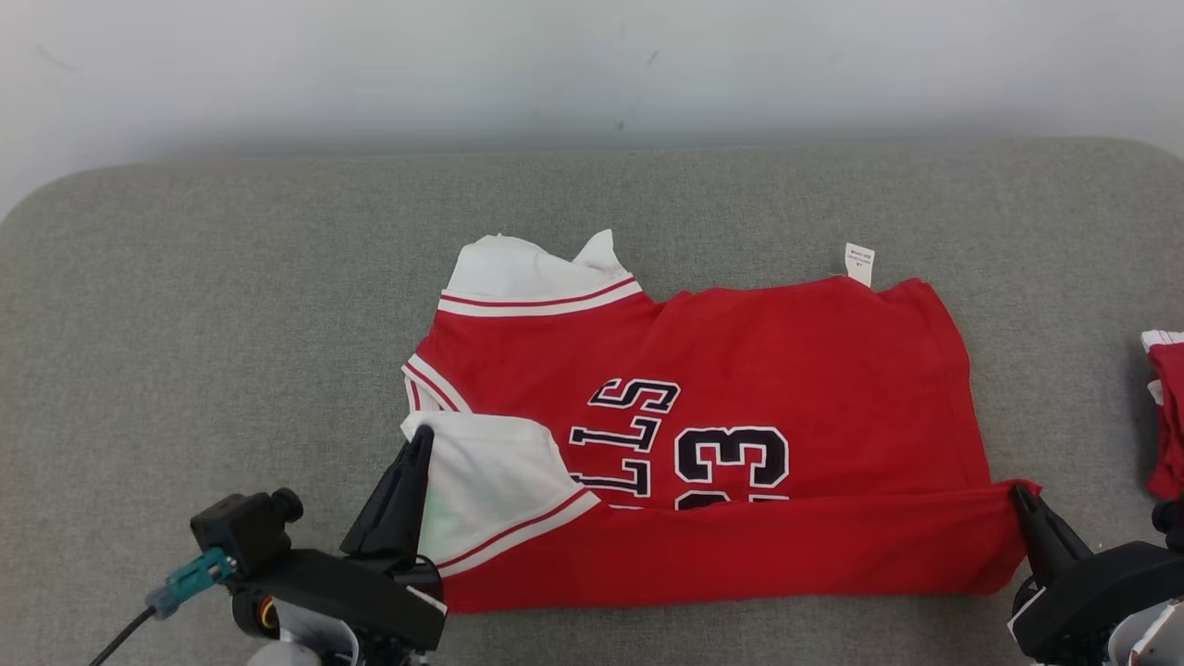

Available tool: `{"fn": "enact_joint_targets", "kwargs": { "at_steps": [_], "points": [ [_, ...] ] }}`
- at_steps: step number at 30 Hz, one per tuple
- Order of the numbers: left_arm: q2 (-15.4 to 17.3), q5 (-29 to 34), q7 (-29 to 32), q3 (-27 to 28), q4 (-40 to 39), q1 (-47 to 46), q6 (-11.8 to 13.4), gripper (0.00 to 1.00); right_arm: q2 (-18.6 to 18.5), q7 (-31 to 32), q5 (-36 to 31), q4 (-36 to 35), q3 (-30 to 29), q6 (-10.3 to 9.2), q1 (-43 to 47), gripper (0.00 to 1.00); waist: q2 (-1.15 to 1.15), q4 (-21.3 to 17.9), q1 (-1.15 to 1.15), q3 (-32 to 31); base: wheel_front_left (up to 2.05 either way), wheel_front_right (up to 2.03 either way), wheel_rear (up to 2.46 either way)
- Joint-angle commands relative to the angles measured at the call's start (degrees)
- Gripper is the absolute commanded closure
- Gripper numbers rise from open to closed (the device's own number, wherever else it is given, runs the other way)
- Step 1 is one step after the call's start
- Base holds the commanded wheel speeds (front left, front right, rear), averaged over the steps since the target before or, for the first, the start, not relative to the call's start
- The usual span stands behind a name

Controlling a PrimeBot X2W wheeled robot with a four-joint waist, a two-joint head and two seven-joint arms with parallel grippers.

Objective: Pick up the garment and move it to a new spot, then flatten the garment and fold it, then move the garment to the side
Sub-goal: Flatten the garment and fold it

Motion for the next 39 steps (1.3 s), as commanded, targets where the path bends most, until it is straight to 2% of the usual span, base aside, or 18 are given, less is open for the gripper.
{"fn": "enact_joint_targets", "kwargs": {
  "at_steps": [1, 8, 20, 21, 22, 23, 24, 32, 39],
  "points": [
    [-0.23, 1.27, -0.53, -0.27, 0.82, -1.5, 0.09, 1.0, -0.02, -0.82, -0.5, 0.4, -0.18, -0.14, -0.78, 1.0, -0.01, -0.19, -0.01, 0.71, 0.0, 0.0, 0.0],
    [-1.24, 2.68, -2.36, 0.2, 6.2, -5.92, 1.29, 1.0, -0.02, -3.85, -1.42, 3.57, -0.37, -0.14, -3.34, 1.0, -0.01, -0.41, -0.01, 2.53, 0.0, 0.0, 0.0],
    [-2.75, 4.98, -4.7, -0.57, 13.54, -10.92, 1.42, 1.0, -0.01, -8.58, -1.82, 10.07, 0.8, -0.14, -7.55, 1.0, -0.01, -0.82, -0.01, 4.5, 0.0, 0.0, 0.0],
    [-2.82, 5.26, -4.81, -0.81, 14.01, -11.27, 1.33, 0.79, -0.01, -9.22, -1.97, 10.55, 1.02, -0.14, -7.9, 1.0, -0.01, -0.87, -0.01, 4.61, 0.0, 0.0, 0.0],
    [-2.85, 5.87, -5.15, -1.0, 14.42, -11.64, 1.25, 0.53, -0.03, -9.84, -2.06, 11.11, 1.09, -0.14, -8.19, 0.74, -0.01, -0.88, -0.01, 4.66, 0.0, 0.0, 0.0],
    [-2.9, 6.27, -5.37, -1.04, 14.82, -11.99, 1.22, 0.0, -0.02, -10.32, -2.2, 11.58, 1.17, -0.14, -8.39, 0.49, -0.01, -0.89, -0.01, 4.69, 0.0, 0.0, 0.0],
    [-3.01, 6.61, -5.78, -1.0, 15.2, -12.28, 1.16, 0.0, -0.01, -10.73, -2.38, 12.02, 1.27, -0.14, -8.58, 0.0, -0.01, -0.9, -0.01, 4.68, 0.0, 0.0, 0.0],
    [-2.49, 14.18, -7.27, 1.01, 13.39, -11.71, 2.08, 0.0, -0.01, -12.45, -4.39, 12.73, 0.45, -0.14, -8.37, 0.0, -0.01, -0.89, -0.01, 3.49, 0.0, 0.0, 0.0],
    [2.03, 22.97, -6.03, -2.26, 11.35, -2.48, 7.51, 0.0, -0.01, -7.48, -8.28, 7.25, -1.28, -0.14, -3.45, 0.0, -0.01, -1.14, -0.01, 1.44, 0.0, 0.0, 0.0]
  ]
}}
